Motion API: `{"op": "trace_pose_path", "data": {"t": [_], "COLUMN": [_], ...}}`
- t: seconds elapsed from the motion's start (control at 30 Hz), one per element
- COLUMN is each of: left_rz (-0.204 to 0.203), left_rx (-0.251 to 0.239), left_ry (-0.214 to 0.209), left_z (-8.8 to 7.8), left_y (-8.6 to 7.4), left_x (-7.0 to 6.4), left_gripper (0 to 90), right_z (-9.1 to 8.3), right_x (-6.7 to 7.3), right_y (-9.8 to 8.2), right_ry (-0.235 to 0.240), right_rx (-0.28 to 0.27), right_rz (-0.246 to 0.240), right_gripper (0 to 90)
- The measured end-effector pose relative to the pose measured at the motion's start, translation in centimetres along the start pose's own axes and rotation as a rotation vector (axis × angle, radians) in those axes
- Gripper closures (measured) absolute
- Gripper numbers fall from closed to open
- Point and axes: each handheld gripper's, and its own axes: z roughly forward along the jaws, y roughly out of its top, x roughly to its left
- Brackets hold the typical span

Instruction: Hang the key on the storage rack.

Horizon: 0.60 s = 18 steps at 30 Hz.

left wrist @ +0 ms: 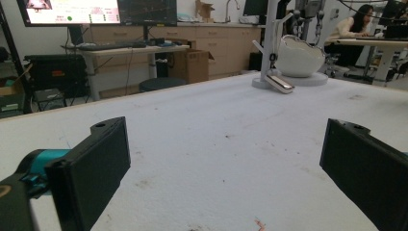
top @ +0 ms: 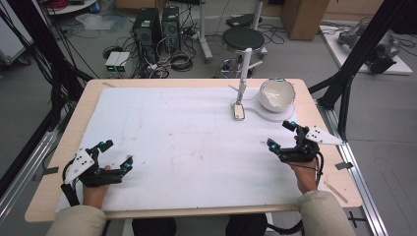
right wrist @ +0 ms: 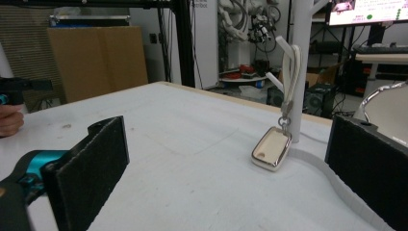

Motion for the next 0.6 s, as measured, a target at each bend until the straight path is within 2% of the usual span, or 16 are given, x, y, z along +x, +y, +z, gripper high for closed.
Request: {"op": "trace_pose_path", "data": {"t": [0.1,0.27,0.4,0.43,0.47,0.53,0.6], "left_rz": [-0.001,-0.001,-0.002,-0.001,-0.002,-0.003,-0.003], "left_rx": [-0.004,-0.004,-0.003,-0.004,-0.004,-0.002,-0.003], "left_ry": [0.001,0.000,0.000,0.000,0.000,0.000,-0.001], "left_z": [0.0,0.0,0.0,0.0,0.0,0.0,-0.1], "left_y": [0.0,0.0,0.0,0.0,0.0,0.0,0.0], "left_x": [-0.1,-0.1,-0.1,0.0,0.0,0.0,0.0], "left_gripper": [3.9,3.9,3.9,3.9,3.9,3.9,3.9], "right_z": [0.1,0.1,0.3,0.3,0.2,0.2,0.1], "right_x": [-0.2,-0.1,0.1,0.3,0.5,0.6,0.6], "right_y": [-1.0,-2.7,-3.8,-3.9,-4.0,-4.0,-4.0], "right_ry": [-0.004,-0.003,0.004,-0.007,-0.039,-0.053,-0.055], "right_rx": [0.024,0.022,0.061,0.068,0.057,0.057,0.052], "right_rz": [0.013,0.011,0.013,0.006,-0.016,-0.026,-0.016], "right_gripper": [0.5,0.5,0.5,0.5,0.5,0.6,0.6]}}
